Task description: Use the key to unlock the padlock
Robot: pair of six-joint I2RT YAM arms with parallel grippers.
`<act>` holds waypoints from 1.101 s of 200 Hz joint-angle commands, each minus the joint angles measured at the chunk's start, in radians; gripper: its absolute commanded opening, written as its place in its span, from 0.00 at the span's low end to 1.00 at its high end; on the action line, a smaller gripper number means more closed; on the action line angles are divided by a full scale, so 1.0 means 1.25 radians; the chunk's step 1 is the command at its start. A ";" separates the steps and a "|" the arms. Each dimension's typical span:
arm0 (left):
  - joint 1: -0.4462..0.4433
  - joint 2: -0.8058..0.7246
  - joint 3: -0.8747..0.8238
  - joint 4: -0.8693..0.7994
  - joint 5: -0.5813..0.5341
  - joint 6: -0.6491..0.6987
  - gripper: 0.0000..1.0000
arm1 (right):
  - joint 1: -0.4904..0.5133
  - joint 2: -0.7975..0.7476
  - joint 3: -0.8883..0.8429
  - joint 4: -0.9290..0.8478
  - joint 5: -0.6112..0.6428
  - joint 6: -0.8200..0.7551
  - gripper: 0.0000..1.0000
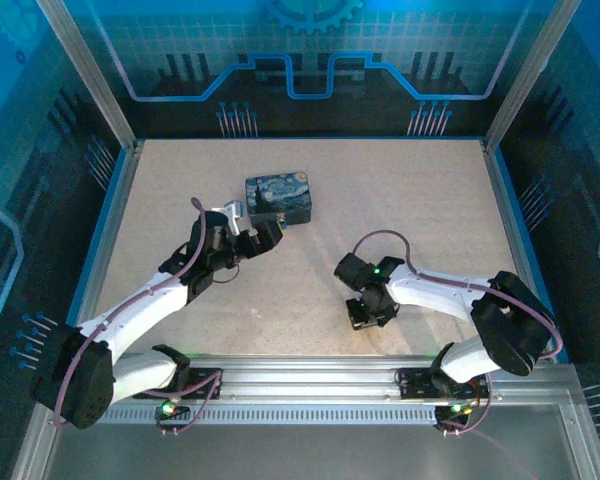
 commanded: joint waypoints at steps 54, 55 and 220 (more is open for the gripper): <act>-0.005 0.004 0.000 0.007 -0.004 -0.006 0.99 | 0.016 0.030 0.010 0.011 0.003 0.011 0.27; -0.005 0.003 0.000 0.007 -0.004 -0.005 0.99 | 0.016 0.030 0.010 0.011 0.003 0.011 0.27; -0.006 -0.001 0.023 -0.024 -0.001 -0.002 0.99 | 0.019 0.018 0.007 0.014 0.047 -0.011 0.00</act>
